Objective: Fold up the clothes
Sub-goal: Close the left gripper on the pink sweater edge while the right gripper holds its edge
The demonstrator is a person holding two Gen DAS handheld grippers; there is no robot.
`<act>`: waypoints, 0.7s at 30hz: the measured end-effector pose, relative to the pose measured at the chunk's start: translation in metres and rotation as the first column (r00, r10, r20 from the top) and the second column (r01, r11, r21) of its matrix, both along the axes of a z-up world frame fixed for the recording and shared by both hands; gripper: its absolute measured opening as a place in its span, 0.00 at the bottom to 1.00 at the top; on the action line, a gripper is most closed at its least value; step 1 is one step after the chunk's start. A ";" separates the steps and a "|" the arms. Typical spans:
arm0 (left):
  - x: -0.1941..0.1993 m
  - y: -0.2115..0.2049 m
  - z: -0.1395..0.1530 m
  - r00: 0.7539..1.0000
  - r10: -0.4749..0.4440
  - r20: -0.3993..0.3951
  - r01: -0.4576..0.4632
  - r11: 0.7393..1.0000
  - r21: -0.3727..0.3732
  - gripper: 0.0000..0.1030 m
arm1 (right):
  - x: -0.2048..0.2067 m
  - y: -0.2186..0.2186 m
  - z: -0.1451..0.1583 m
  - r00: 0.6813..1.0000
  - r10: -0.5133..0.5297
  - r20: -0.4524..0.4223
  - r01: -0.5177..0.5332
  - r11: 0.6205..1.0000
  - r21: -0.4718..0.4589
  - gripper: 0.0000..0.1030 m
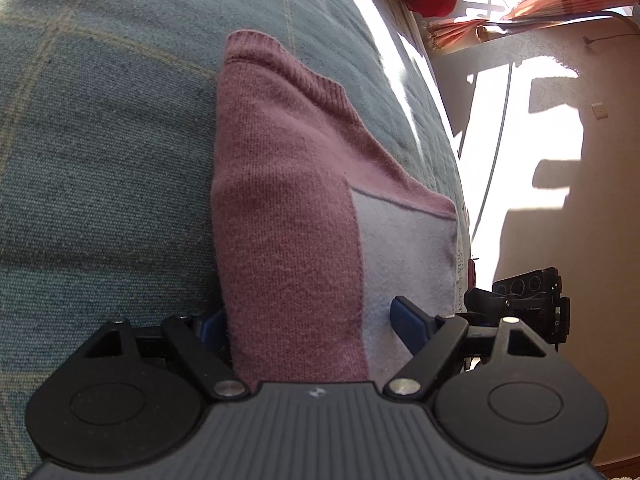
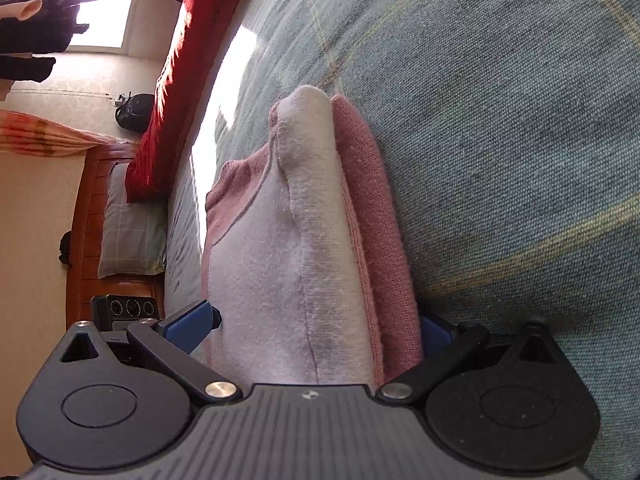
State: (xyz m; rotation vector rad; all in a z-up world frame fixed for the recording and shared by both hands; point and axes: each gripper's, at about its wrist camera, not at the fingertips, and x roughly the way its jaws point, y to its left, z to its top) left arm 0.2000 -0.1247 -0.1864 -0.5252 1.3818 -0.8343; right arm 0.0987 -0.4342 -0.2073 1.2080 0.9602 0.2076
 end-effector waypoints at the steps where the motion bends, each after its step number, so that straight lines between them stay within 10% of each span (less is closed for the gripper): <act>1: 0.000 0.001 0.000 1.000 -0.004 0.005 0.004 1.000 0.003 0.74 | -0.001 0.001 0.000 1.000 0.004 0.011 -0.004 1.000 -0.005 1.00; 21: 0.002 0.002 0.006 0.999 -0.041 0.031 0.039 0.998 0.046 0.67 | 0.009 0.015 0.010 0.995 0.090 -0.049 -0.097 0.979 -0.179 0.84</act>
